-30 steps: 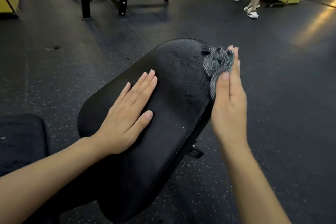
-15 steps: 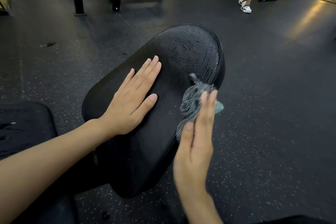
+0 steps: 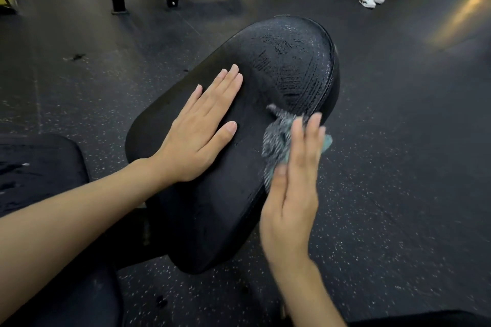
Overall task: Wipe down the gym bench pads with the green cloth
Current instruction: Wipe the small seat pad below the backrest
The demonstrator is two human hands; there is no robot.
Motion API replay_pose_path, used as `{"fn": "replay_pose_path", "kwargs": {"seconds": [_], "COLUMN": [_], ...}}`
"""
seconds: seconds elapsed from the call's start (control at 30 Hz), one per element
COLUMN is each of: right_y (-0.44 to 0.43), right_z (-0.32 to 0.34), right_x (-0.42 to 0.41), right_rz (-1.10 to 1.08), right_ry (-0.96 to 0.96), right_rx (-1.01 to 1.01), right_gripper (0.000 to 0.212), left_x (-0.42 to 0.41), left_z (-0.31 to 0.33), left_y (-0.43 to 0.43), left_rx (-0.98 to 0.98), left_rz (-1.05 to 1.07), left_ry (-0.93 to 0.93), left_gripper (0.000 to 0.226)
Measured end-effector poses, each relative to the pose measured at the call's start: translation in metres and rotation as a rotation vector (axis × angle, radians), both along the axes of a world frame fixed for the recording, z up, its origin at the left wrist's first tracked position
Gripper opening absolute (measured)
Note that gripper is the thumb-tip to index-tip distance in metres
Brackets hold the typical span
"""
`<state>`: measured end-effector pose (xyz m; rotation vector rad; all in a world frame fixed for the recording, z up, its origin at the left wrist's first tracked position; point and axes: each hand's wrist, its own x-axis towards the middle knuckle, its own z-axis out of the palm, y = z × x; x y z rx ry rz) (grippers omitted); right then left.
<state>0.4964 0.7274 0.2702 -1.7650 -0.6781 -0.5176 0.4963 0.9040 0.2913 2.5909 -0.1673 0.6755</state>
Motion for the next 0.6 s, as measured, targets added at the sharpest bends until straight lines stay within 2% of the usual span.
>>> {"fn": "replay_pose_path", "kwargs": {"seconds": [0.13,0.23,0.5,0.6], "right_y": [0.0,0.004,0.001,0.001], "right_z": [0.028,0.03,-0.039,-0.047], "right_x": [0.032,0.027,-0.066,-0.07], "right_rz": [-0.028,-0.057,0.001,0.018], "right_ry": [0.037,0.05,0.01,0.009], "right_rx": [0.063,0.074,-0.157,-0.154], "right_gripper": [0.048,0.049,0.049,0.048], "left_x": [0.0,0.0,-0.001,-0.002], "left_z": [0.0,0.0,0.001,0.002], "left_y": [0.0,-0.001,-0.001,-0.001], "left_rx": [0.0,0.003,-0.006,-0.004], "left_rz": [0.003,0.005,0.002,0.001], "left_ry": [-0.001,-0.005,-0.006,-0.003], "left_gripper": [0.062,0.062,0.062,0.062]}}
